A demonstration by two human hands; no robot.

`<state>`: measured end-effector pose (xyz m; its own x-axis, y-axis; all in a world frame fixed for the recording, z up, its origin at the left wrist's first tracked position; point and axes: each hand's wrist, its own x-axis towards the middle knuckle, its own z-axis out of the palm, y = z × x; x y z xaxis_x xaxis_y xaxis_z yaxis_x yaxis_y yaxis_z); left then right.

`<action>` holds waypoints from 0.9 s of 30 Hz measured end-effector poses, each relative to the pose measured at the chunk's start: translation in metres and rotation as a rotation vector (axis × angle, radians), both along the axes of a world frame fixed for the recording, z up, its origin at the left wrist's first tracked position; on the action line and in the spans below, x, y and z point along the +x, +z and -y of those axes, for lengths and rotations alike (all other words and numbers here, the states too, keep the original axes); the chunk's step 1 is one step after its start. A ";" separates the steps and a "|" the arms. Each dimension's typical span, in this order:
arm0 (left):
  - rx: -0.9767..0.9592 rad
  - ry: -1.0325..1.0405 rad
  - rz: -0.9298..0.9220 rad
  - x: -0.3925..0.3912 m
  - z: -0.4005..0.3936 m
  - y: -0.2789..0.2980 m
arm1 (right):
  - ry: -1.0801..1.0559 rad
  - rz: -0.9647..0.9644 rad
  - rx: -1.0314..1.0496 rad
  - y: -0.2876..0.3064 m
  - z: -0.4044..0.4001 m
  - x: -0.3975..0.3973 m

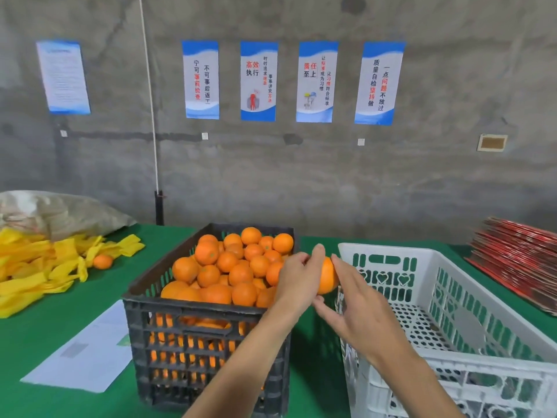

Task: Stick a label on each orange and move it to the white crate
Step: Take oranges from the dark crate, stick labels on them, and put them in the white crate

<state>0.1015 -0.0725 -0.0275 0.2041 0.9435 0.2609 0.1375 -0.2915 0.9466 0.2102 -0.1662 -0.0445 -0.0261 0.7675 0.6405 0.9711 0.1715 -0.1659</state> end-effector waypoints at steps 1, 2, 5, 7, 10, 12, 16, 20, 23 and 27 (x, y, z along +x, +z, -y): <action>0.042 -0.032 -0.087 0.003 -0.002 0.001 | -0.022 -0.017 0.018 0.000 -0.001 0.003; 0.083 -0.071 -0.163 0.005 -0.005 0.003 | -0.045 -0.032 0.032 -0.001 -0.003 0.008; 0.160 -0.121 -0.242 -0.008 -0.025 0.008 | -0.160 -0.092 -0.014 -0.008 -0.007 0.034; 0.268 -0.001 -0.473 -0.036 -0.055 0.009 | -0.258 -0.134 -0.067 -0.015 -0.007 0.056; 0.134 0.094 -1.025 -0.080 -0.099 -0.002 | -0.372 -0.187 -0.131 -0.027 -0.002 0.085; -0.004 -0.013 -1.227 -0.095 -0.112 -0.013 | -0.428 -0.135 -0.092 -0.033 -0.002 0.094; -0.087 -0.143 -1.127 -0.110 -0.122 -0.025 | -0.295 -0.058 0.136 -0.031 0.007 0.081; -0.003 -0.093 -1.210 -0.114 -0.126 -0.032 | -0.055 0.056 0.346 -0.043 0.020 0.057; 0.165 0.072 -1.016 -0.110 -0.118 -0.026 | 0.141 0.097 0.347 -0.066 0.032 0.040; 0.330 0.153 -0.697 -0.097 -0.087 -0.013 | 0.283 0.073 -0.021 -0.106 0.046 0.025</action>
